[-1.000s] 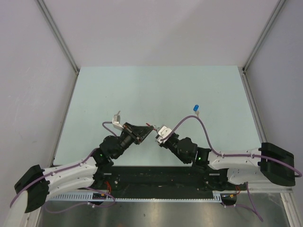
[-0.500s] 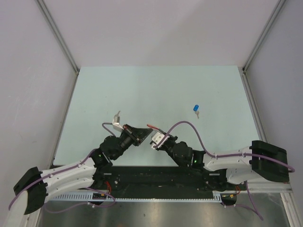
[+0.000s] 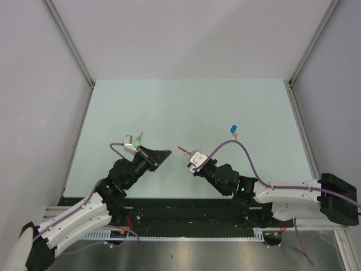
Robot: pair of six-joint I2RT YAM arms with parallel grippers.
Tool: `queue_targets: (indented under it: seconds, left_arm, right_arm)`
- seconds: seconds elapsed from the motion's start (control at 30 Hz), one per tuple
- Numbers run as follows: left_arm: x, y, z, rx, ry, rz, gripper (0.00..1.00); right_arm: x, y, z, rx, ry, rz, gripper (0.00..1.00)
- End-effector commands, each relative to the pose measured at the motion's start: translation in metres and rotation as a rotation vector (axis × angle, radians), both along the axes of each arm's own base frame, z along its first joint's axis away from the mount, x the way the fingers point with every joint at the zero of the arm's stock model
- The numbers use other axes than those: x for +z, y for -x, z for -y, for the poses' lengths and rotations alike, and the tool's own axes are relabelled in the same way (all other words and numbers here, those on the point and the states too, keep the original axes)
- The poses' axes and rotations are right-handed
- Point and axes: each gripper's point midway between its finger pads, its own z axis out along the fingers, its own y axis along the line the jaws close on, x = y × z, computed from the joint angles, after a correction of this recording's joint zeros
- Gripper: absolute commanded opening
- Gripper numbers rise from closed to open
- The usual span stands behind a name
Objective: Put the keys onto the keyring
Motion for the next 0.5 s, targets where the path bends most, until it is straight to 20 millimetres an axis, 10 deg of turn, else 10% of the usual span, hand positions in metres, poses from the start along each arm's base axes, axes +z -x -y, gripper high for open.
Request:
queue_targets:
  seconds: [0.0,0.17,0.33,0.47]
  left_arm:
    - [0.014,0.0,0.005,-0.071,-0.077,0.056,0.0]
    - [0.028,0.008,0.025,-0.2,-0.094,0.085,0.01]
    - [0.03,0.018,0.034,-0.242,0.024,0.074,0.39]
    - [0.026,0.024,0.04,-0.221,0.038,0.079,0.46]
  right_arm:
    - [0.004,0.007,-0.003,0.051,-0.016,-0.019,0.0]
    - [0.005,0.007,-0.003,0.045,-0.049,-0.041,0.0]
    - [0.012,0.001,0.001,0.0,-0.136,-0.081,0.0]
    - [0.017,-0.003,0.003,-0.022,-0.222,-0.132,0.0]
